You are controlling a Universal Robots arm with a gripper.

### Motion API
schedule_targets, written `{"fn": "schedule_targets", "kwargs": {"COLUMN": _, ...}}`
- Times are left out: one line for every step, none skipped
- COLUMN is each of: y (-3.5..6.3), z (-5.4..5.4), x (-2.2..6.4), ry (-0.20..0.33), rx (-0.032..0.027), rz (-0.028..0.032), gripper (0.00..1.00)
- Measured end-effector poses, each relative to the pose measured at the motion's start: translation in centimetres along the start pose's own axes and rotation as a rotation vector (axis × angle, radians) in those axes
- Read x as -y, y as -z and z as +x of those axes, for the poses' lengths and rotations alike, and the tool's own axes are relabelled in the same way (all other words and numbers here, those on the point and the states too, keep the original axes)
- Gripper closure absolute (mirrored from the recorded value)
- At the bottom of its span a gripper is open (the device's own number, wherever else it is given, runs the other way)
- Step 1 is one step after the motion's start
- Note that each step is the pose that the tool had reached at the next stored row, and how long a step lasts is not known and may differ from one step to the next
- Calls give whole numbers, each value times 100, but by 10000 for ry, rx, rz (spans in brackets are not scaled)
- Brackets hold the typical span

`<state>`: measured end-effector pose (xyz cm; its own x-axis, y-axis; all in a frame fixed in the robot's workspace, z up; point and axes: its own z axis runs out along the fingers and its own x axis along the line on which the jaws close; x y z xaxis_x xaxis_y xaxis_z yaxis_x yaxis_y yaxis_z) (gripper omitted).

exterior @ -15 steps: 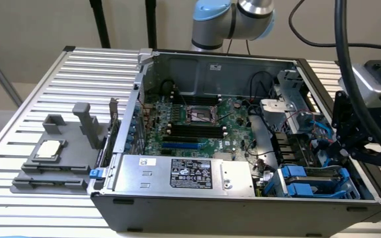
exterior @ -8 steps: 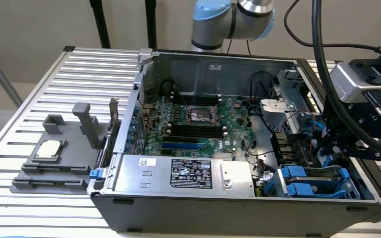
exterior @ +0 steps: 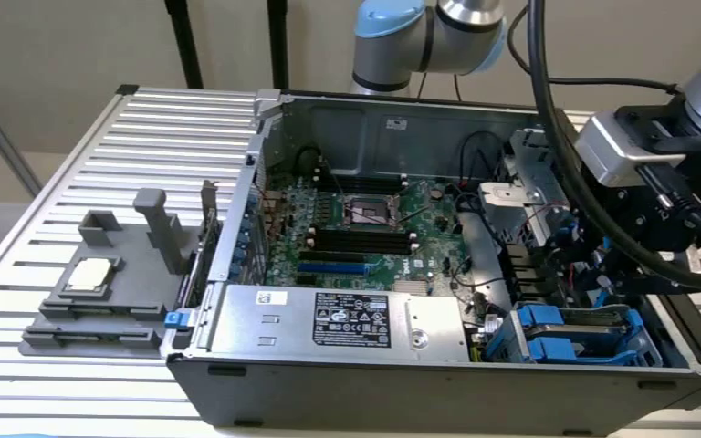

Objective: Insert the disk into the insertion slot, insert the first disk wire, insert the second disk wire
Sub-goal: 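Insert the first disk wire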

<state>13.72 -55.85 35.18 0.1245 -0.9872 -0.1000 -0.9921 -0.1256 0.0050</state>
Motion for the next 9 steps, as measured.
{"fn": "schedule_targets", "kwargs": {"y": 0, "z": -2, "x": -36, "ry": 0, "rx": 1, "rz": 0, "gripper": 63}}
{"fn": "schedule_targets", "kwargs": {"y": 0, "z": 4, "x": -66, "ry": -1, "rx": 0, "rz": 1, "gripper": 63}}
{"fn": "schedule_targets", "kwargs": {"y": 1, "z": 17, "x": -79, "ry": 0, "rx": 0, "rz": 0, "gripper": 63}}
{"fn": "schedule_targets", "kwargs": {"y": 4, "z": 44, "x": -84, "ry": -1, "rx": 0, "rz": 0, "gripper": 63}}
{"fn": "schedule_targets", "kwargs": {"y": 9, "z": 84, "x": -89, "ry": -1, "rx": 1, "rz": -1, "gripper": 63}}
{"fn": "schedule_targets", "kwargs": {"y": 12, "z": 122, "x": -94, "ry": -3, "rx": 3, "rz": -1, "gripper": 63}}
{"fn": "schedule_targets", "kwargs": {"y": 16, "z": 164, "x": -100, "ry": -6, "rx": 4, "rz": -2, "gripper": 63}}
{"fn": "schedule_targets", "kwargs": {"y": 22, "z": 209, "x": -106, "ry": -7, "rx": 5, "rz": -4, "gripper": 63}}
{"fn": "schedule_targets", "kwargs": {"y": 26, "z": 244, "x": -111, "ry": -8, "rx": 4, "rz": -5, "gripper": 63}}
